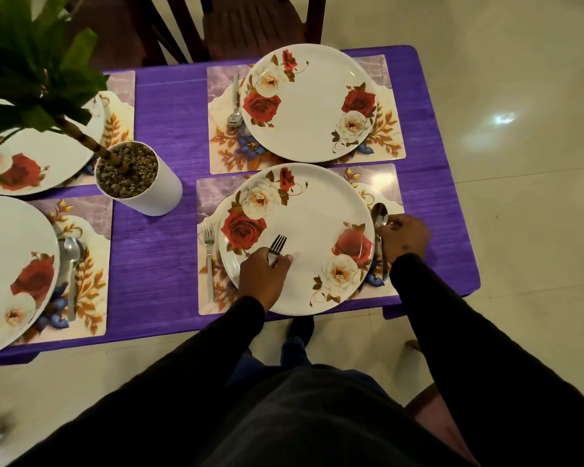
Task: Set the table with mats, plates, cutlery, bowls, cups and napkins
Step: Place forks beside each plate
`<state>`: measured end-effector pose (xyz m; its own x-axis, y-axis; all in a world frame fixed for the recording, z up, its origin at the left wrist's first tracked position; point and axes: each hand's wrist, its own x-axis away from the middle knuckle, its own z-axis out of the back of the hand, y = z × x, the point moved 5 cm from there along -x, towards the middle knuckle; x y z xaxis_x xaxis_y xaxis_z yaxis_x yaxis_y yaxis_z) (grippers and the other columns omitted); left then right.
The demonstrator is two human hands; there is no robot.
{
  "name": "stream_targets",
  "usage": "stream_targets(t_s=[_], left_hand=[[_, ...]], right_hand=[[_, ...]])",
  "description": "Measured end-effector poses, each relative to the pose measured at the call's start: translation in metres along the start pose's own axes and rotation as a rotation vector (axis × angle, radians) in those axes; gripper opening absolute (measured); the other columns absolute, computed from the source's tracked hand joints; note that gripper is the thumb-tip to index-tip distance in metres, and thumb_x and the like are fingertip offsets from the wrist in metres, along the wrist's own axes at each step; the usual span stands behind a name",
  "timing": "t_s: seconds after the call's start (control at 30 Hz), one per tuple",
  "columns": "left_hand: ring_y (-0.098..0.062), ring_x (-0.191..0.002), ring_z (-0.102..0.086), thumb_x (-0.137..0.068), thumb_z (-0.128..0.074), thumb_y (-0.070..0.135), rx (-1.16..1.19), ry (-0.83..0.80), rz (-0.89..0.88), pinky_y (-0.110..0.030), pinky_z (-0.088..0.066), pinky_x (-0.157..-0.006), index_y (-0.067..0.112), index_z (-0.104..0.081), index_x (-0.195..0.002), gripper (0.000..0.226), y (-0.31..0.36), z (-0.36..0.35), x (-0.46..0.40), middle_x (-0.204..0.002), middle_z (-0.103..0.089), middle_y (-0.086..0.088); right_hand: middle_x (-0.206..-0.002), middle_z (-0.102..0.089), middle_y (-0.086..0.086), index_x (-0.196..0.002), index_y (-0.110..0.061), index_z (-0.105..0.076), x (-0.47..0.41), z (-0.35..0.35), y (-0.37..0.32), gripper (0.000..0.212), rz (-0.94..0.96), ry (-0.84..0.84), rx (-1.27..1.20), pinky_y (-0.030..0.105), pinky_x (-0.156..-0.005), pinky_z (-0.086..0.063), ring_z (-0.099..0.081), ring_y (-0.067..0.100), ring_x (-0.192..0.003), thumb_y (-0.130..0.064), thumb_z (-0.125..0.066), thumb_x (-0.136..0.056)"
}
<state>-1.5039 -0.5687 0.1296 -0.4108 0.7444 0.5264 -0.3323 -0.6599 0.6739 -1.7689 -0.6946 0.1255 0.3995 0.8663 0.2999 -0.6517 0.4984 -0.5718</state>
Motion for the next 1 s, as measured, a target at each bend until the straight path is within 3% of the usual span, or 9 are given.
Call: stream_targets(t_s=[0.3,0.43,0.5,0.6,0.67,0.73,0.83,0.93,1.0], left_hand=[[-0.022,-0.096,-0.065,-0.092,-0.066,0.043,-0.014,0.003,0.038,-0.037,-0.054,-0.087,0.015,-0.066,-0.104,0.031,-0.011,0.003,0.000,-0.099,-0.069,0.001],[-0.024,-0.091,-0.067,-0.094,-0.064,0.046,0.029,0.017,0.046,-0.041,-0.055,-0.087,0.013,-0.066,-0.100,0.033,-0.008,0.005,0.002,-0.093,-0.071,-0.001],[-0.021,-0.081,-0.066,-0.100,-0.056,0.045,0.109,0.027,0.052,-0.040,-0.055,-0.081,0.012,-0.065,-0.100,0.034,0.001,0.006,0.007,-0.084,-0.071,-0.002],[-0.014,-0.064,-0.059,-0.107,-0.042,0.034,0.247,0.069,0.042,-0.029,-0.048,-0.061,0.011,-0.065,-0.101,0.033,0.017,0.006,0.013,-0.077,-0.068,-0.002],[-0.011,-0.054,-0.054,-0.108,-0.041,0.030,0.298,0.072,0.030,-0.019,-0.040,-0.046,0.011,-0.064,-0.101,0.031,0.026,0.007,0.017,-0.077,-0.068,-0.003],[-0.008,-0.047,-0.051,-0.108,-0.041,0.027,0.360,0.045,0.039,-0.018,-0.038,-0.041,0.010,-0.064,-0.100,0.029,0.033,0.007,0.020,-0.077,-0.066,-0.004],[-0.011,-0.049,-0.056,-0.108,-0.044,0.023,0.491,-0.014,0.063,-0.022,-0.047,-0.045,0.006,-0.065,-0.102,0.028,0.038,0.008,0.025,-0.078,-0.067,-0.009],[-0.020,-0.065,-0.070,-0.105,-0.052,0.021,0.588,-0.024,0.063,-0.032,-0.060,-0.058,0.003,-0.070,-0.101,0.026,0.041,0.014,0.024,-0.086,-0.073,-0.016],[-0.022,-0.073,-0.071,-0.101,-0.059,0.017,0.593,0.046,0.062,-0.034,-0.061,-0.062,0.004,-0.073,-0.093,0.021,0.042,0.020,0.020,-0.085,-0.074,-0.015]], right_hand=[[-0.107,-0.072,0.010,-0.117,-0.009,-0.070,0.000,-0.002,-0.001,0.030,0.022,-0.004,0.029,0.030,-0.087,-0.051,-0.060,0.015,-0.087,-0.021,-0.072,-0.090],[-0.117,-0.068,0.011,-0.126,-0.011,-0.063,0.003,0.004,-0.002,0.041,0.002,0.031,0.023,0.034,-0.094,-0.048,-0.062,0.023,-0.104,-0.030,-0.070,-0.091],[-0.120,-0.064,0.010,-0.126,-0.013,-0.062,0.008,0.010,-0.009,0.039,0.003,0.081,0.001,0.028,-0.087,-0.044,-0.060,0.022,-0.107,-0.031,-0.068,-0.092],[-0.117,-0.063,0.008,-0.119,-0.016,-0.065,0.027,0.009,-0.032,0.030,0.102,0.110,-0.054,0.024,-0.083,-0.043,-0.058,0.016,-0.101,-0.030,-0.066,-0.093],[-0.108,-0.063,0.004,-0.117,-0.017,-0.065,0.046,0.001,-0.050,0.027,0.195,0.058,-0.124,0.021,-0.081,-0.043,-0.055,0.011,-0.093,-0.029,-0.065,-0.093],[-0.096,-0.063,0.001,-0.113,-0.019,-0.066,0.070,-0.010,-0.068,0.024,0.304,-0.031,-0.171,0.018,-0.080,-0.042,-0.054,0.010,-0.087,-0.031,-0.064,-0.092],[-0.088,-0.065,-0.004,-0.105,-0.020,-0.069,0.105,-0.027,-0.086,0.021,0.427,-0.186,-0.210,0.020,-0.078,-0.044,-0.060,0.008,-0.083,-0.035,-0.065,-0.092],[-0.087,-0.068,-0.007,-0.103,-0.018,-0.070,0.131,-0.043,-0.091,0.025,0.366,-0.360,-0.261,0.013,-0.064,-0.047,-0.064,0.000,-0.075,-0.040,-0.064,-0.092],[-0.088,-0.071,-0.007,-0.103,-0.019,-0.071,0.143,-0.048,-0.091,0.034,0.364,-0.423,-0.265,0.023,-0.068,-0.055,-0.067,0.005,-0.077,-0.050,-0.061,-0.092]])
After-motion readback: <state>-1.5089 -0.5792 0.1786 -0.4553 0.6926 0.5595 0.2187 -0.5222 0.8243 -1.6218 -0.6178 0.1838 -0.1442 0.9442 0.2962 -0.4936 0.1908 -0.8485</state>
